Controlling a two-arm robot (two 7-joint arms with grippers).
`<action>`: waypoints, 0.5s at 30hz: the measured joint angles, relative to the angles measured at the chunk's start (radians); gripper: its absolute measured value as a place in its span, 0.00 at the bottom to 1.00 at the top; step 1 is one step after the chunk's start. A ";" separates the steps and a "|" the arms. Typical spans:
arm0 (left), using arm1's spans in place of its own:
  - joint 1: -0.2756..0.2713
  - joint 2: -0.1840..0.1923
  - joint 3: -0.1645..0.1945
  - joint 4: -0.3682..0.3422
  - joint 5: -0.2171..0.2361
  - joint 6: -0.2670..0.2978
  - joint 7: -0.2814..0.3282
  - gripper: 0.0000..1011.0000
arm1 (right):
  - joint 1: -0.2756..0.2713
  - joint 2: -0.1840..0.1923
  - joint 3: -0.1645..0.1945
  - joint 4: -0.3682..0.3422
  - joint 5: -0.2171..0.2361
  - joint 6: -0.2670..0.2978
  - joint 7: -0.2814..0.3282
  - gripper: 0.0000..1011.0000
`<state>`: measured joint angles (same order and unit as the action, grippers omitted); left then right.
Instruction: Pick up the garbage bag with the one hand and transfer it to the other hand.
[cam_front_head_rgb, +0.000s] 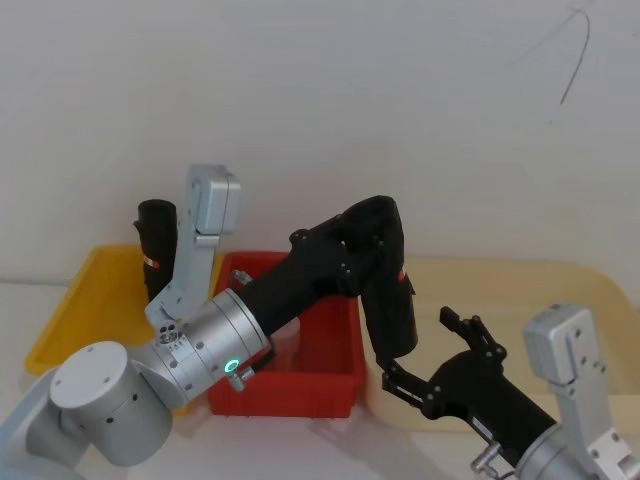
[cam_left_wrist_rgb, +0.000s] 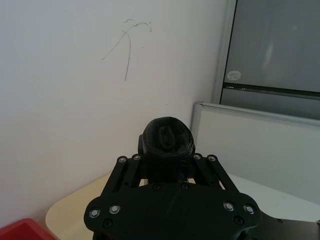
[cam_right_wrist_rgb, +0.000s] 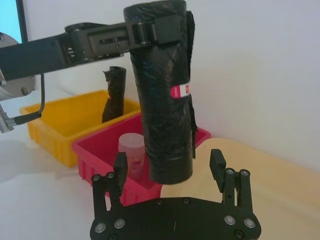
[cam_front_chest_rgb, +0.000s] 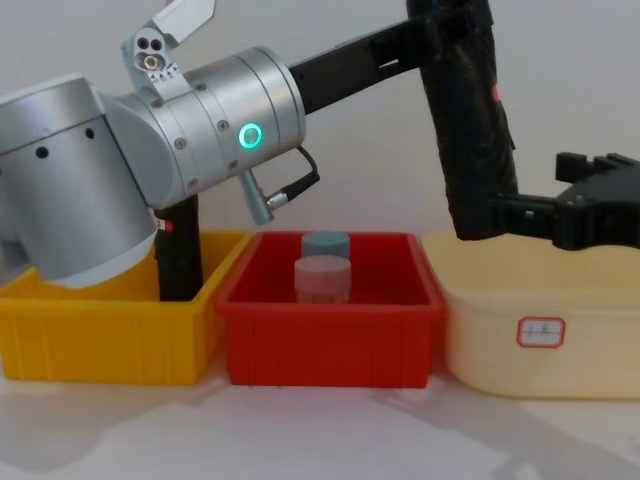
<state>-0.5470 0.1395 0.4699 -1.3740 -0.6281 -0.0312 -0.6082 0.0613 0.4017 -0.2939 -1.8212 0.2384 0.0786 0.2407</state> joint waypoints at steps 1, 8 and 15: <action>0.000 0.000 0.000 0.000 0.000 0.000 0.000 0.37 | 0.005 -0.001 -0.002 0.003 -0.002 0.000 0.002 0.99; 0.001 0.000 0.000 0.000 -0.001 0.000 0.000 0.37 | 0.033 -0.011 -0.011 0.024 -0.017 -0.003 0.015 0.99; 0.001 0.000 0.000 0.000 -0.001 0.000 0.000 0.37 | 0.062 -0.024 -0.020 0.049 -0.031 -0.007 0.029 0.99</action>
<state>-0.5464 0.1396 0.4698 -1.3739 -0.6296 -0.0312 -0.6082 0.1231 0.3780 -0.3143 -1.7722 0.2070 0.0715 0.2701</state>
